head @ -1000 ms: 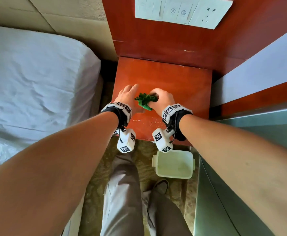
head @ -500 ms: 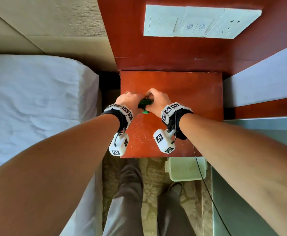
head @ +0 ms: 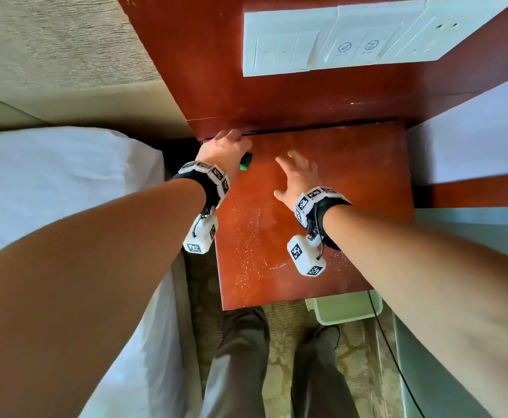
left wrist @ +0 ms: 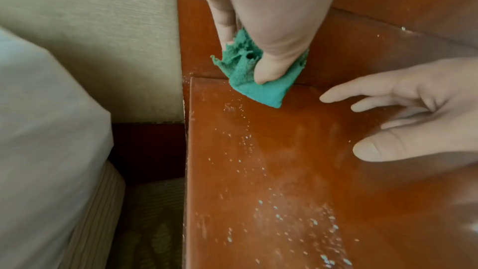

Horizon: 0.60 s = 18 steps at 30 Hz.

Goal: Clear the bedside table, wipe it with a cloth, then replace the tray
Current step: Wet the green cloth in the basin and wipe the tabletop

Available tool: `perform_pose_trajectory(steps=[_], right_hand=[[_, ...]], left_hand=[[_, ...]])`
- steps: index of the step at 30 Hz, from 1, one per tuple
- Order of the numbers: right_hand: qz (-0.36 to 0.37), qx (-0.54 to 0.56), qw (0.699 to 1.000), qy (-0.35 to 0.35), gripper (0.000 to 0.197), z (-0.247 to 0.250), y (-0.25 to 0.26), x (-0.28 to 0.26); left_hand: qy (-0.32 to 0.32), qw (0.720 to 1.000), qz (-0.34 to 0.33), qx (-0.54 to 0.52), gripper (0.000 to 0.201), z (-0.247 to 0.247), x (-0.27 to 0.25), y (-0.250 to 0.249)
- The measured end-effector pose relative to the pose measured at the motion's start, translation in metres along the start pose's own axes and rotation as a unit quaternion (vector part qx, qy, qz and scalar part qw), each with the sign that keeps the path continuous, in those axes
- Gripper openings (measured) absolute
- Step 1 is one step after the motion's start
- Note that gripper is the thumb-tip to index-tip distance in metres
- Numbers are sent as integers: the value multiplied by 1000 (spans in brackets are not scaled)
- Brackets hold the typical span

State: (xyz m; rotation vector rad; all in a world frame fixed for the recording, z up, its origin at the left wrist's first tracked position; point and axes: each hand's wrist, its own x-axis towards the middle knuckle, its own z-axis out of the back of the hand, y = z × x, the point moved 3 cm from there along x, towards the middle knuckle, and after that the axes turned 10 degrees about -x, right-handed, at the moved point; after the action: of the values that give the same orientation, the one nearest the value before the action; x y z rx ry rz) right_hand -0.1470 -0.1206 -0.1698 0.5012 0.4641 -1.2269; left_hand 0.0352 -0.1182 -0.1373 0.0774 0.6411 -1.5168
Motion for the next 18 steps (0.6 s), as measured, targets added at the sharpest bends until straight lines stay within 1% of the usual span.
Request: perform_pose_trajectory(steps=[3, 5, 9, 13, 18], right_hand=[[-4, -14, 1000, -21, 79, -7, 2, 6], [-10, -23, 999, -23, 82, -12, 3, 10], [-15, -36, 999, -15, 86, -17, 6, 14], [-10, -41, 999, -18, 86, -22, 7, 14], [-4, -40, 999, -11, 86, -20, 6, 13]], left_hand=[[2, 998, -52, 33, 43, -2, 13, -5], [-3, 996, -73, 48, 41, -4, 20, -8], [1, 994, -92, 65, 41, -8, 29, -10], [27, 991, -95, 85, 47, -12, 34, -7], [43, 990, -99, 93, 48, -18, 29, 6]])
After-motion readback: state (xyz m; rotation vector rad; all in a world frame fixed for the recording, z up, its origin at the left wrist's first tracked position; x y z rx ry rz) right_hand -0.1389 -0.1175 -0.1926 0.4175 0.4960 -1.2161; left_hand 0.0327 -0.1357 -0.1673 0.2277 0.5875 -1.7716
